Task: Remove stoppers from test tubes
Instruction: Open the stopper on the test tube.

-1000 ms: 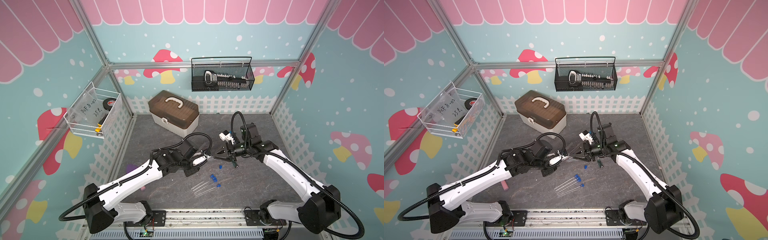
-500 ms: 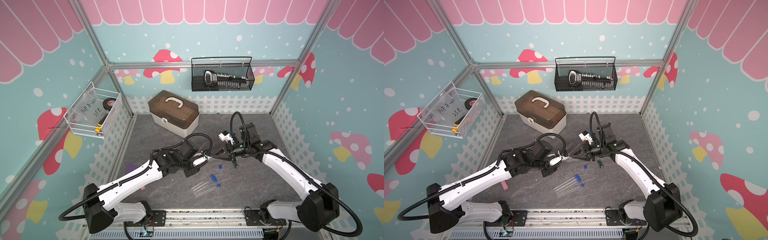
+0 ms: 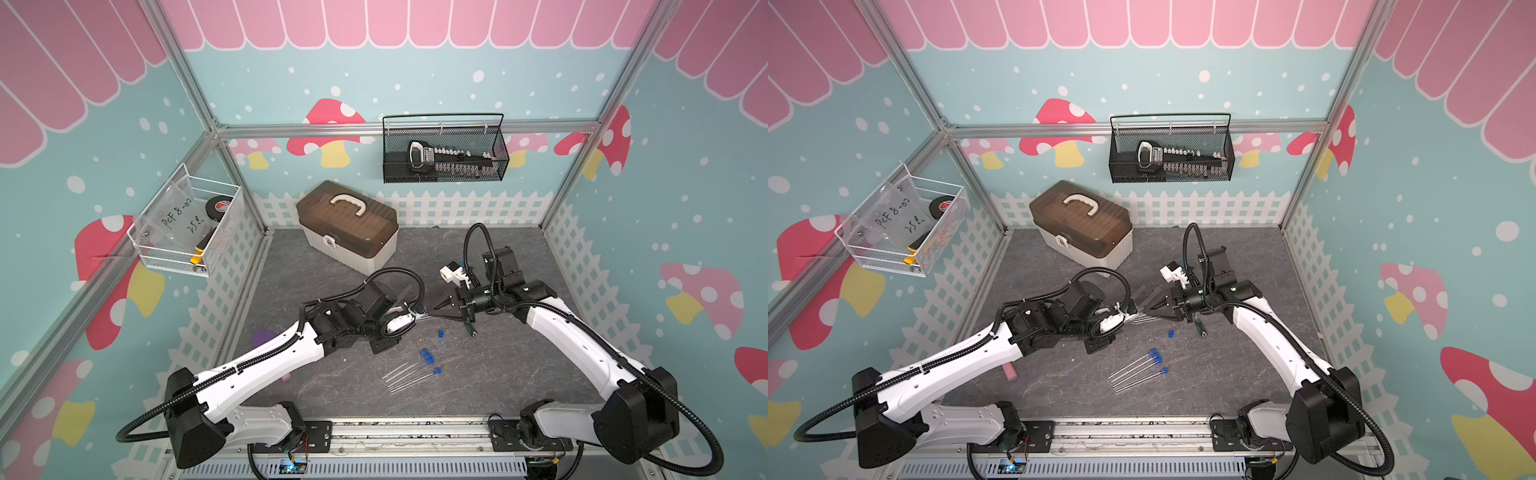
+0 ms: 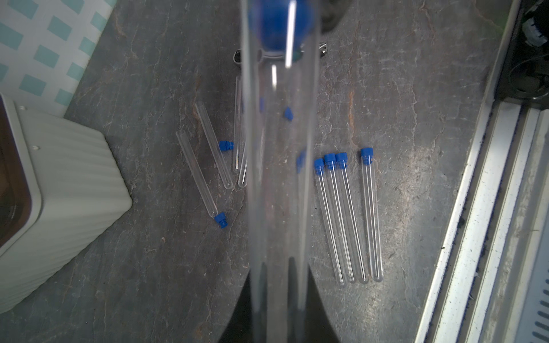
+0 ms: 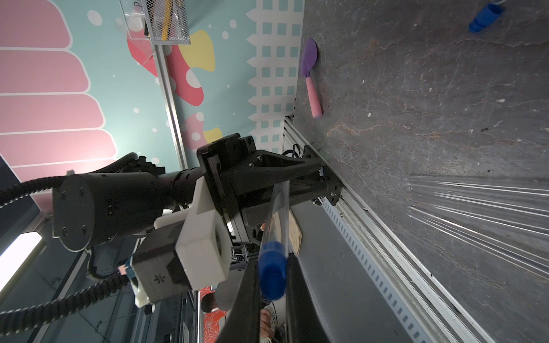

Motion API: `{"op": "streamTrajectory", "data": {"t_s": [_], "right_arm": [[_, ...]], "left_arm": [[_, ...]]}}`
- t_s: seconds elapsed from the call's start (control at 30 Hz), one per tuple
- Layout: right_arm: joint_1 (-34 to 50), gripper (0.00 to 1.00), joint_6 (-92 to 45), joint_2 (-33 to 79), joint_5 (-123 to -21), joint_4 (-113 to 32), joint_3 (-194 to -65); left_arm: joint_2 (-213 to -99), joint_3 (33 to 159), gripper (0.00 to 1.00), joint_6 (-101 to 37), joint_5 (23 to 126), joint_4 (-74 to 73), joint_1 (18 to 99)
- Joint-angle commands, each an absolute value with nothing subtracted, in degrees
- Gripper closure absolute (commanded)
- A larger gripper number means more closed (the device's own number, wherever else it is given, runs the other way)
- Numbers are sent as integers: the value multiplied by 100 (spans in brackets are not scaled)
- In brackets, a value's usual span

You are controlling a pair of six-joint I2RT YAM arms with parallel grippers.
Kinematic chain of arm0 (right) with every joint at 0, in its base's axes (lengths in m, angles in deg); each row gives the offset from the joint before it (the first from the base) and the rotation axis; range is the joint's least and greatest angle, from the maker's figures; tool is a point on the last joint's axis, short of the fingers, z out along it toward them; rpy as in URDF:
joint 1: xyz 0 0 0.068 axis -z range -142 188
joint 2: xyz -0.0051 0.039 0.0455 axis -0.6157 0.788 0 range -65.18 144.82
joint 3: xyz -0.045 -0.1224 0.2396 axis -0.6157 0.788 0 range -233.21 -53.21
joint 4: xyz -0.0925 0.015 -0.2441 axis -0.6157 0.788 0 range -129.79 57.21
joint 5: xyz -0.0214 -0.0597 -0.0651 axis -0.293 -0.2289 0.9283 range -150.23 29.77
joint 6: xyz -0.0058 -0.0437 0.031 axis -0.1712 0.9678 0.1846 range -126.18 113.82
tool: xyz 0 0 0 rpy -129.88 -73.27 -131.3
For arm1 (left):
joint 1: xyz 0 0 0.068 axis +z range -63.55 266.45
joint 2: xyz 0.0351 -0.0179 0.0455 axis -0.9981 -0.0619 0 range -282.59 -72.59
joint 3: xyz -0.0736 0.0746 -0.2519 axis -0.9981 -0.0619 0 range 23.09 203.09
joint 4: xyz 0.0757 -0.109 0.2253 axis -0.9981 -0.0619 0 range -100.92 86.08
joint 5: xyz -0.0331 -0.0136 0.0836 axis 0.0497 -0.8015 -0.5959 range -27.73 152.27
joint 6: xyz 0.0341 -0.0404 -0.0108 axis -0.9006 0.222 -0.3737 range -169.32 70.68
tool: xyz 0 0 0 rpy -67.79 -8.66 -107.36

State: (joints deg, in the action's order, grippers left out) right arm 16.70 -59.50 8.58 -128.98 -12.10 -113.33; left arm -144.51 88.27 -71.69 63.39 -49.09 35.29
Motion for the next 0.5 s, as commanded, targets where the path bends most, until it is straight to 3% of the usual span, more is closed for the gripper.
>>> {"op": "streamTrajectory", "data": {"t_s": [0.0,0.3,0.47], "right_arm": [[1875,100,-6059,460,-13328,-1755,-11200],[1890,100,-6016,169,-13486,-1631,-10668],[1875,100,-4554,451,-13044,238,-11089]], "left_arm": [[-14136,8568,100,-7622,6339,-5658,3533],[-13655,8309,100,-7893,6086,-5867,3802],[-13588,8249,100,-8012,5905,-5931,3809]]}}
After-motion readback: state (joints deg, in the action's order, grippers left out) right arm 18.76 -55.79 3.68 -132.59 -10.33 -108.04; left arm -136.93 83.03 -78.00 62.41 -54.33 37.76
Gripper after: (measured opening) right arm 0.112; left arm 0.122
